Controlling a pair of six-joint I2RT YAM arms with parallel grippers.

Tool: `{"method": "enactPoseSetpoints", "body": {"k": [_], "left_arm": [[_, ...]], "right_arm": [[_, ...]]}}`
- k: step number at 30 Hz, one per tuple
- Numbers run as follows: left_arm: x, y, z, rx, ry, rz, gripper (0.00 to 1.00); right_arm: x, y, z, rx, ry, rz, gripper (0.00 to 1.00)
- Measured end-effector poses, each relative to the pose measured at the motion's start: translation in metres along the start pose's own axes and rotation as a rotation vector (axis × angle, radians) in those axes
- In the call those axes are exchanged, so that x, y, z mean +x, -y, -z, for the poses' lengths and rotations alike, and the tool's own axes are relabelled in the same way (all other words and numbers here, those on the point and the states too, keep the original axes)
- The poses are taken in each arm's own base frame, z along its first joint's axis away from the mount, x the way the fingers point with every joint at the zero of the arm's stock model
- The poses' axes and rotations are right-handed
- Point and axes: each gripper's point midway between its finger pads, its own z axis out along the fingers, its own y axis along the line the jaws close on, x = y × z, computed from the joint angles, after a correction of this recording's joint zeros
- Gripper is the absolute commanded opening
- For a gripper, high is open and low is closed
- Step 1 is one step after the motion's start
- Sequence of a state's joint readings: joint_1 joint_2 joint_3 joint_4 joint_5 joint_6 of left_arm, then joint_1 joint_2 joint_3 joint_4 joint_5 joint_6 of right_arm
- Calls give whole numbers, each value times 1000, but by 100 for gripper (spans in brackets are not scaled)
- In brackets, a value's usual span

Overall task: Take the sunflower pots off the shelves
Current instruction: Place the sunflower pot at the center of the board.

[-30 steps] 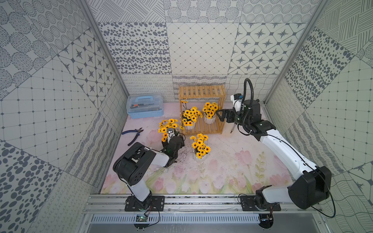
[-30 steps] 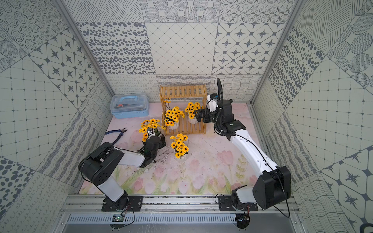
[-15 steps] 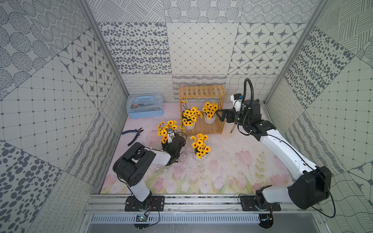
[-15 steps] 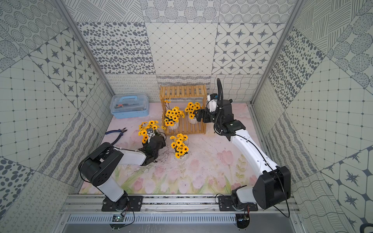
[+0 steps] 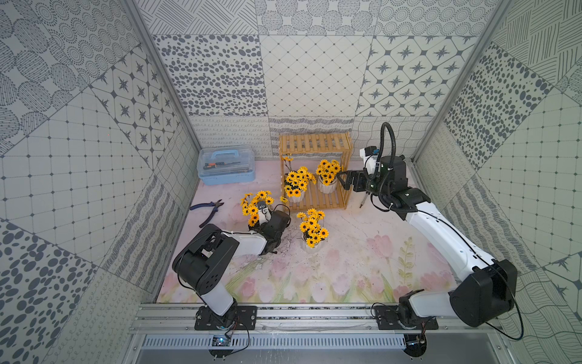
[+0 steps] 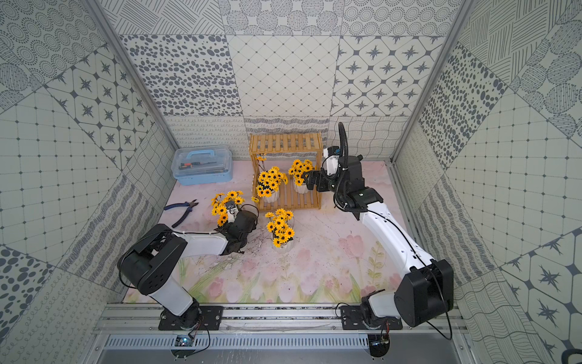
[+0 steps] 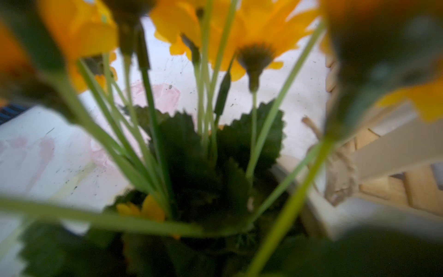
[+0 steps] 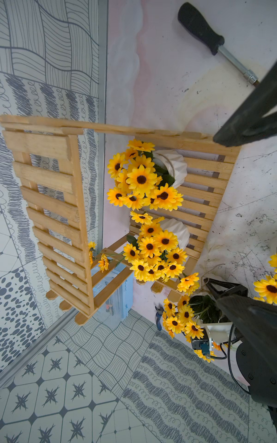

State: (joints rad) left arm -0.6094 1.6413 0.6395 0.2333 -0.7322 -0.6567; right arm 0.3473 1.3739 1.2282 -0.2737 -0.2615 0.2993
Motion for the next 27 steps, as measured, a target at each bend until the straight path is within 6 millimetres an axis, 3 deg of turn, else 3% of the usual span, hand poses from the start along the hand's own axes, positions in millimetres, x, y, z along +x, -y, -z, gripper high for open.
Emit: {"method": "enactPoseSetpoints", "body": {"k": [27], "left_arm": [[-7, -17, 30, 65, -1, -29, 97]], "right_arm": [[2, 0, 0, 1, -7, 2, 98]]}}
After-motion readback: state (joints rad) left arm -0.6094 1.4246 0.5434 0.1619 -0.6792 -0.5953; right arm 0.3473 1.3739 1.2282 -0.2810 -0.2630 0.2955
